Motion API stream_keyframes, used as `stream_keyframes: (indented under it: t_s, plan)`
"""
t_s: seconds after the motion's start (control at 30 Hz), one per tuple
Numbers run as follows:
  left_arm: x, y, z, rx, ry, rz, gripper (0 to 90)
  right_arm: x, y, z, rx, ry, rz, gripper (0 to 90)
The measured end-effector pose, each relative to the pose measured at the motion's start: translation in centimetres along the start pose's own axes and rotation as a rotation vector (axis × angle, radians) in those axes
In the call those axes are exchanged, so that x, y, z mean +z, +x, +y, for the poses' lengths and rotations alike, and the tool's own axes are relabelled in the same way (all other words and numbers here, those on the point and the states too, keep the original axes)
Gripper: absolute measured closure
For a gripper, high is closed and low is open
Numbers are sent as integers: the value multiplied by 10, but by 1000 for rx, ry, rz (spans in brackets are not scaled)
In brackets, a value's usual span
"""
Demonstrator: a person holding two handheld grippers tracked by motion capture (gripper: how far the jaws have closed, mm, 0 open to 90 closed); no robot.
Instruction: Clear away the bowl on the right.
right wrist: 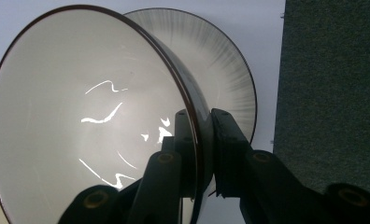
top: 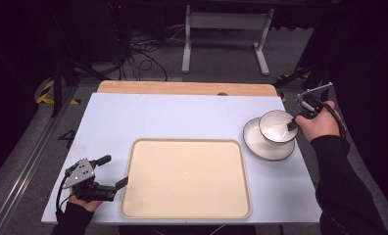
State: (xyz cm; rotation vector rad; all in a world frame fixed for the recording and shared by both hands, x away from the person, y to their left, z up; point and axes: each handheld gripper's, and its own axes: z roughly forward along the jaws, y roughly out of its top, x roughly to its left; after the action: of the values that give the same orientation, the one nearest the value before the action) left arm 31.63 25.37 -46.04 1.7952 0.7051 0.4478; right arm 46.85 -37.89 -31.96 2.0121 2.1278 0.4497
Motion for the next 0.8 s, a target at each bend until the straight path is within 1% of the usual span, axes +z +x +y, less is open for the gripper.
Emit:
stream_keyframes:
  t_s: [0.13, 0.27, 0.3, 0.47, 0.53, 0.6, 0.67, 0.8]
  plan:
    - [0, 0, 0, 2, 1, 0, 16, -6, 5, -1, -21, -1, -8, 818]
    - [0, 0, 0, 0, -1, 0, 16, -14, 9, -2, -35, -12, 4, 818]
    - [0, 0, 0, -1, -1, 0, 16, -17, 11, -2, -31, -12, 9, 819]
    - [0, 0, 0, 0, -2, 0, 16, -25, 19, -3, -56, -13, 0, 818]
    - [0, 0, 0, 0, -1, 0, 16, -28, 22, -4, -63, -10, 8, 817]
    - [0, 0, 0, -2, 0, -1, 16, -29, 25, -5, -70, 0, 23, 818]
    - [0, -1, 0, -2, -1, -1, 16, -29, 28, -6, -77, 5, 25, 817]
    - [0, 0, 0, 2, -2, 1, 16, -26, 42, -8, -114, 11, 33, 816]
